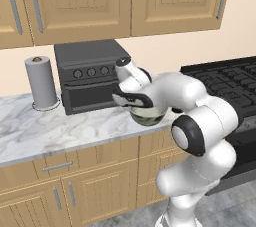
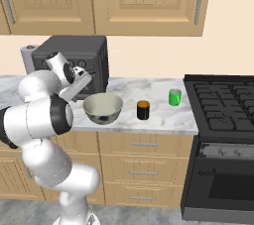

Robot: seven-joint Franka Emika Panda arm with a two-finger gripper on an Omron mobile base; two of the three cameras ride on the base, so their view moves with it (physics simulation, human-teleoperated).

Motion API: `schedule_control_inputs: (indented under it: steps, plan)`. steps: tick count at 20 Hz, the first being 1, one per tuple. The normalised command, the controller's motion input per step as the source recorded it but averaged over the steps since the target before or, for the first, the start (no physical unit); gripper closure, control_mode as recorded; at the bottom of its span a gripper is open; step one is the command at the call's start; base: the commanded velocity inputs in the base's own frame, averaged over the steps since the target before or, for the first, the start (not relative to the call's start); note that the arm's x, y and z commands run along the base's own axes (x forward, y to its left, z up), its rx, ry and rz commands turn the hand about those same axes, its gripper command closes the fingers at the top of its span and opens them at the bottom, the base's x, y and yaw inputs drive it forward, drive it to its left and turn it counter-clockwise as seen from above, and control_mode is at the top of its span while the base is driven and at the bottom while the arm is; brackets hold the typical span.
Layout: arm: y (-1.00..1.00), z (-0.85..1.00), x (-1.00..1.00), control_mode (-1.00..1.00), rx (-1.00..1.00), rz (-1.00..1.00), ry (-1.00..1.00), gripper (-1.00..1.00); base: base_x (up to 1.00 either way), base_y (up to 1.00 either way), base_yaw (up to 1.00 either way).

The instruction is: Clear the mugs and bowl far away from the sink.

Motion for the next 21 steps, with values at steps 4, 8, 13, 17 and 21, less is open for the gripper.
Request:
schedule_control_inputs:
  steps: [4,8,13,17,21]
  plan:
    - [-0.18,1.00,-0.84,-1.00,0.11,0.00,-0.12,-1.00,0.00,0.00,0.00]
    - [-0.28,1.00,-0.72,-1.00,0.11,0.00,-0.13,-1.00,0.00,0.00,0.00]
    - [-0.38,0.97,-0.60,-1.00,0.11,-0.01,-0.12,-1.00,0.00,0.00,0.00]
    - [-0.48,0.72,-0.57,-1.00,0.11,0.00,-0.20,-1.00,0.00,0.00,0.00]
    - [-0.42,0.38,-0.51,-1.00,0.06,0.00,-0.18,-1.00,0.00,0.00,0.00]
